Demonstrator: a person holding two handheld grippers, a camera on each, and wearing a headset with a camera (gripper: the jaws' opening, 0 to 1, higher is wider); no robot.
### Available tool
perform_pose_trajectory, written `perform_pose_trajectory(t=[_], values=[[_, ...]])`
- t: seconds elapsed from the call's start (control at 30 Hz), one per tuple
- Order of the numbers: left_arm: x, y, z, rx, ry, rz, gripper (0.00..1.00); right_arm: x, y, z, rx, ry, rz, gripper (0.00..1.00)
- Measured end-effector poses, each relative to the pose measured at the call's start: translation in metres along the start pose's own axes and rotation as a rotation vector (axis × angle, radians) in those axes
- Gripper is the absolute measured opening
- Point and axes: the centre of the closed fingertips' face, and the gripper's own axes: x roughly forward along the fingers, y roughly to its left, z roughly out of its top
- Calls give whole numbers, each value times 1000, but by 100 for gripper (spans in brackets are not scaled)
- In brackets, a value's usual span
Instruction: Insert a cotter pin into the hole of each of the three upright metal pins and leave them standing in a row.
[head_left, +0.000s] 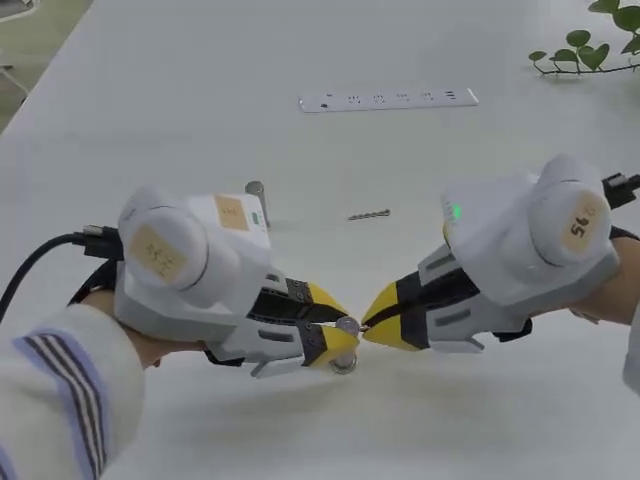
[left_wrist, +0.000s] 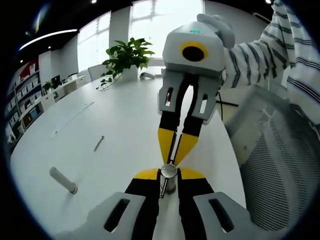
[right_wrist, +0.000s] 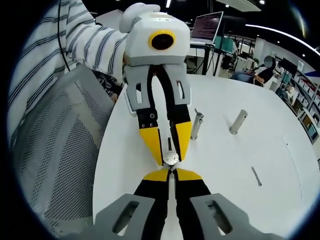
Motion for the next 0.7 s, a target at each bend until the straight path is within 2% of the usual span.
perform_pose_trajectory(t=[0.17, 0.27, 0.33, 0.4, 0.57, 0.63, 0.7], values=[[1, 0, 0, -2, -7, 12, 9, 1, 1, 0, -12, 3, 1, 0], [2, 1, 0, -31, -18, 25, 10, 0, 0, 0, 0, -9, -7, 0], [2, 1, 0, -10, -28, 25, 10, -1, -1, 0, 18, -15, -18, 3], [1, 2, 0, -17, -31, 33, 10, -2, 2, -1, 28, -19, -10, 7], [-11, 8, 9, -56, -86, 58, 25, 1, 2, -4, 61, -41, -29, 14], [-16, 7, 11, -63, -103, 59, 29, 4, 3, -5, 85, -54, -34, 17], [-21, 4, 16, -89, -140, 57, 34, 8, 6, -6, 103, -72, -29, 21]])
